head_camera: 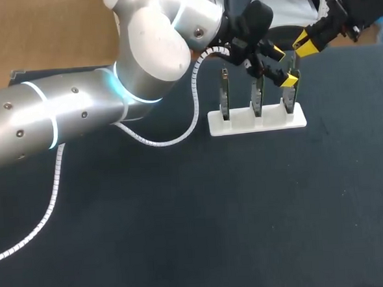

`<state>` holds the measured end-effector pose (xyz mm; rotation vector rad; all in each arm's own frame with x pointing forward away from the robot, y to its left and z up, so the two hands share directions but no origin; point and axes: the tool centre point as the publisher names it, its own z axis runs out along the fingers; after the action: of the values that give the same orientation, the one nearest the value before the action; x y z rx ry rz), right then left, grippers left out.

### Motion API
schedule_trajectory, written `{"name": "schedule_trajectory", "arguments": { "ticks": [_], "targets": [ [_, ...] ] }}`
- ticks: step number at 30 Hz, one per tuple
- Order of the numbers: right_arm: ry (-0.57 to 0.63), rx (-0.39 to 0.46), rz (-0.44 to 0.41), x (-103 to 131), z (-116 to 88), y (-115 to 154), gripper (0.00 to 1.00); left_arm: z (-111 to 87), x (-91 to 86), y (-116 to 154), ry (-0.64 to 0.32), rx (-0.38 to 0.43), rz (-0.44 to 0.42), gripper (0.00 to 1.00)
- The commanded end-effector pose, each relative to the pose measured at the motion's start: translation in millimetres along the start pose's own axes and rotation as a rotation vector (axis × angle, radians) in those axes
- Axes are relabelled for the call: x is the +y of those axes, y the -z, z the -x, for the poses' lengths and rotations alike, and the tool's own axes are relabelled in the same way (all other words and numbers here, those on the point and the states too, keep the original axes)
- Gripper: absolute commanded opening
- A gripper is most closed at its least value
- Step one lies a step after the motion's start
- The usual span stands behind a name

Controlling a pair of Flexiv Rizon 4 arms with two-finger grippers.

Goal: Pick up the optical module with the left hand, and insert it into the network port with the right hand.

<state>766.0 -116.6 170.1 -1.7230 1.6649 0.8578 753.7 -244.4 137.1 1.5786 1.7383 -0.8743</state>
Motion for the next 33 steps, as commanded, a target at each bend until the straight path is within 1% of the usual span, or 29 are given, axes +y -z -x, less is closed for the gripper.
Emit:
{"name": "schedule_trajectory", "arguments": {
  "ticks": [1, 10, 23, 26, 33],
  "targets": [
    [0.010, -0.004, -0.009, 0.7, 0.5, 1.9, 0.00, 1.4, 1.5, -0.6, 0.001, 0.006, -0.002, 1.00],
    [0.017, 0.002, -0.005, -4.8, -0.8, 1.0, 0.00, 1.4, 1.5, -0.6, 0.001, 0.006, -0.002, 1.00],
    [0.009, 0.009, 0.004, -5.0, -5.3, -3.2, 0.00, 1.4, 1.5, -0.6, 0.001, 0.006, -0.002, 1.00],
    [0.010, -0.010, 0.004, -4.0, -3.9, -1.8, 0.00, 1.4, 1.5, -0.6, 0.001, 0.006, -0.002, 1.00],
    [0.025, -0.021, -0.001, -4.1, -0.4, 2.4, 0.00, 1.4, 1.5, -0.6, 0.001, 0.006, -0.002, 1.00]
  ]
}}
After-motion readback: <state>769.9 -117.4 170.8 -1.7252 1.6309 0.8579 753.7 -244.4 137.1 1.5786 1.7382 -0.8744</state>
